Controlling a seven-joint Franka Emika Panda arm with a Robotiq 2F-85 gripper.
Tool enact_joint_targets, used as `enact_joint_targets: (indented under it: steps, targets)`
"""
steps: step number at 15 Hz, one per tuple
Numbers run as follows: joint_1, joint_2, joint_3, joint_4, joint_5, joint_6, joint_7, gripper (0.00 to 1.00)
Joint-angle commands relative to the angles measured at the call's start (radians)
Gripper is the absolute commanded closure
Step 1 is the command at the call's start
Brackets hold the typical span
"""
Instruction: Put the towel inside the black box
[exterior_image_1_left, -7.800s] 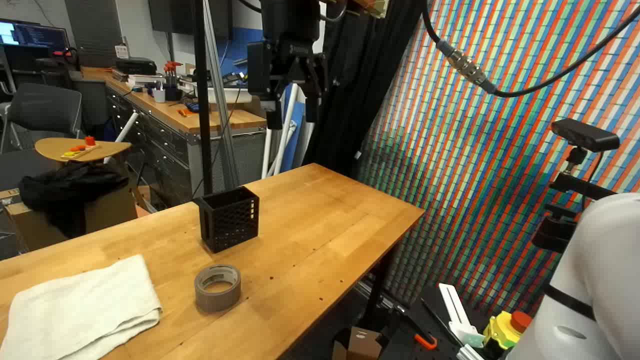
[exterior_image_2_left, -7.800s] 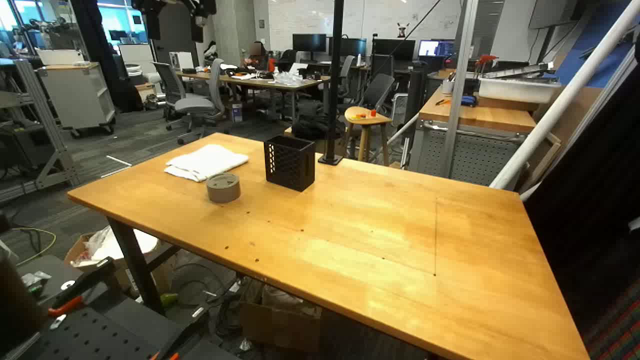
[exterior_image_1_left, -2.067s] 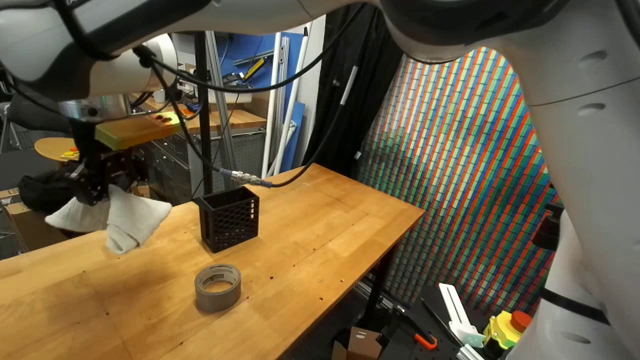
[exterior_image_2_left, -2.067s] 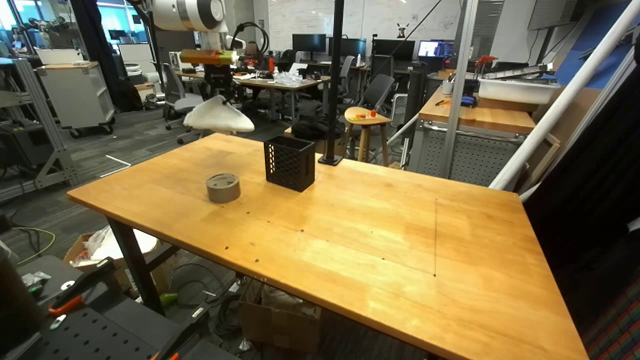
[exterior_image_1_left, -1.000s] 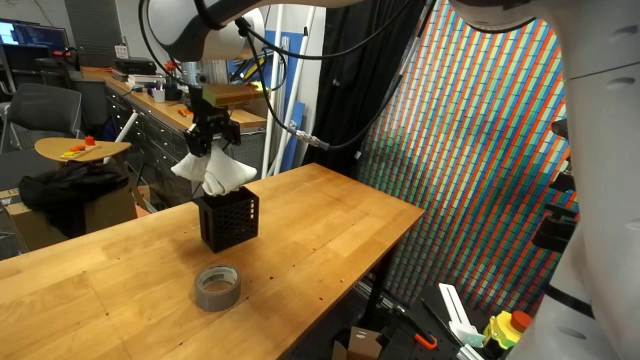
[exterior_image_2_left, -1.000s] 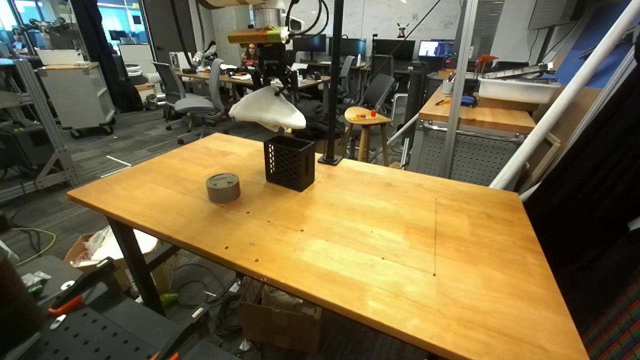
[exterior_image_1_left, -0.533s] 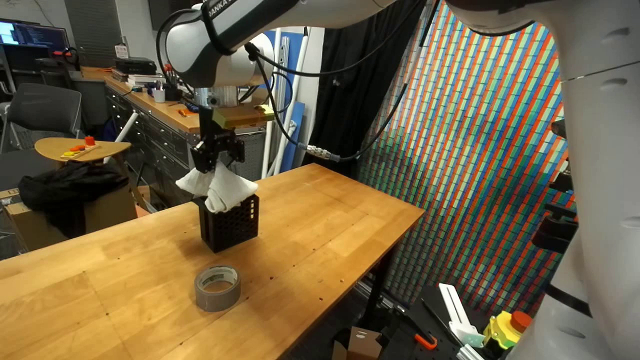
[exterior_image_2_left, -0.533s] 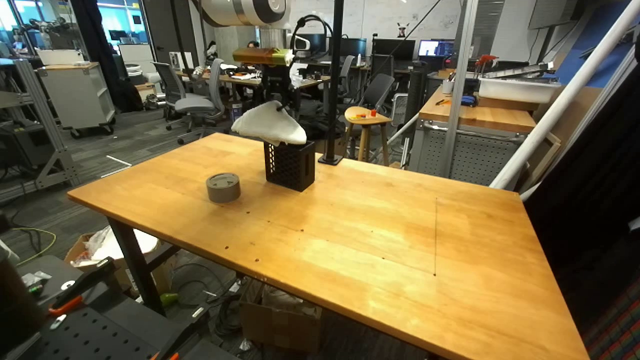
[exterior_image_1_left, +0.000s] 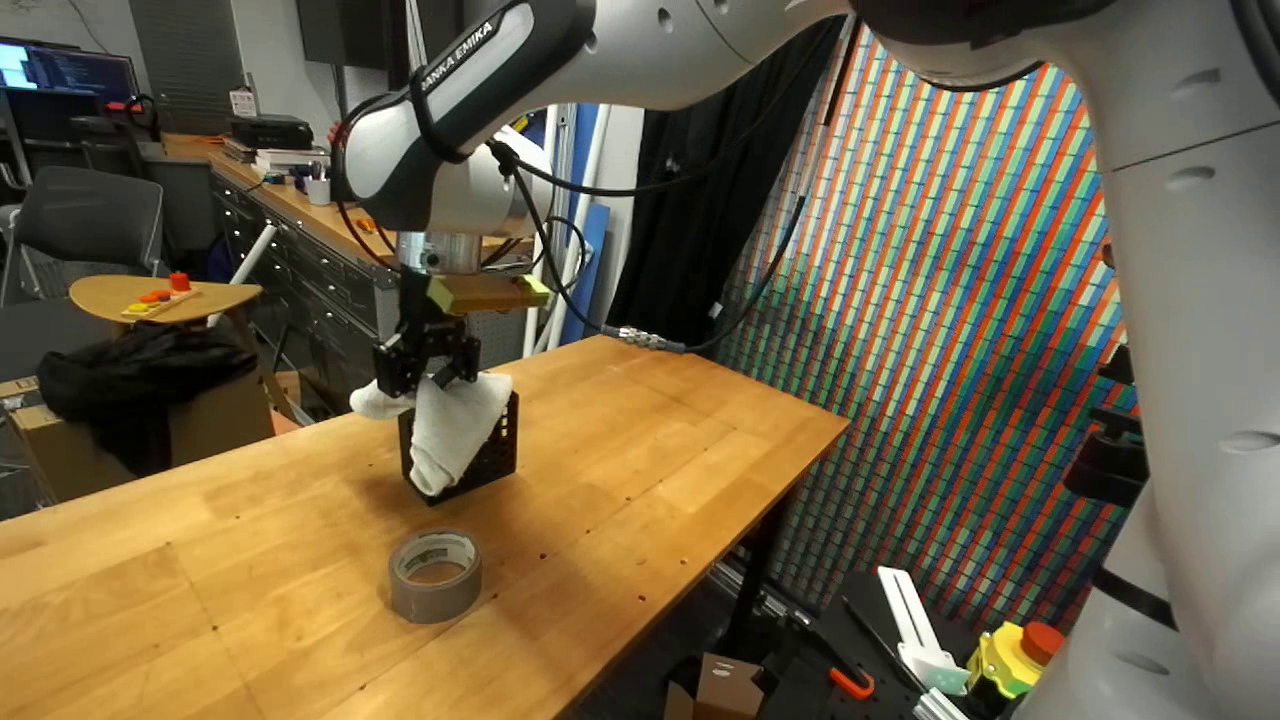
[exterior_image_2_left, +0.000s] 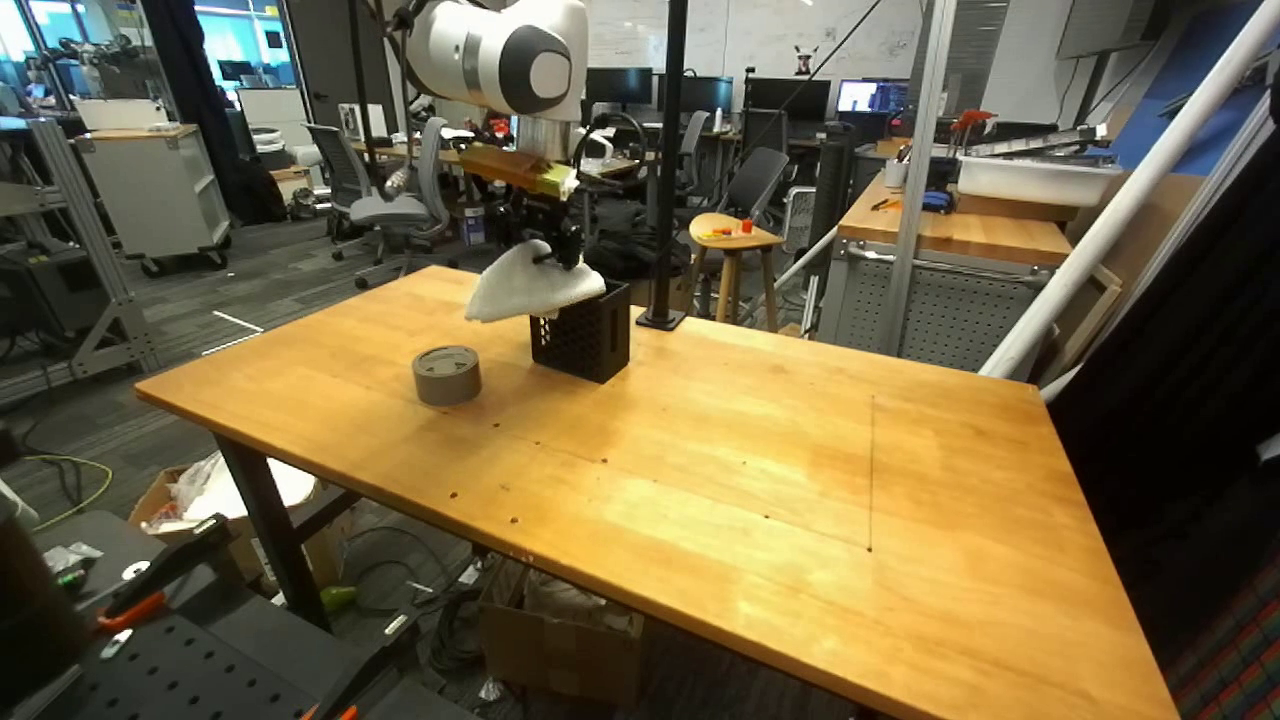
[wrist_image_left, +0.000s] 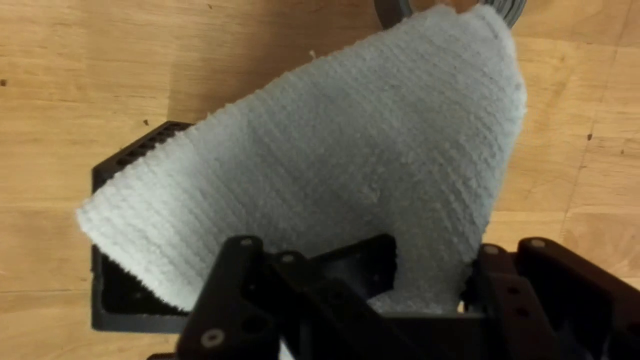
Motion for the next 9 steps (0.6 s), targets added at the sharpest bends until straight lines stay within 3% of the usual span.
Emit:
enact_joint_targets:
  steps: [1,6,7,9]
  targets:
    - [-0.038,-0.007,0.028,-0.036,0.071,0.040,-0.065,0.98]
    - [-0.051,-0.011,0.027,-0.027,0.079,0.016,-0.098,0.97]
    - [-0.050,-0.016,0.024,-0.026,0.071,0.011,-0.098,0.72]
    - [-0.046,-0.033,0.016,-0.027,0.055,0.003,-0.098,0.70]
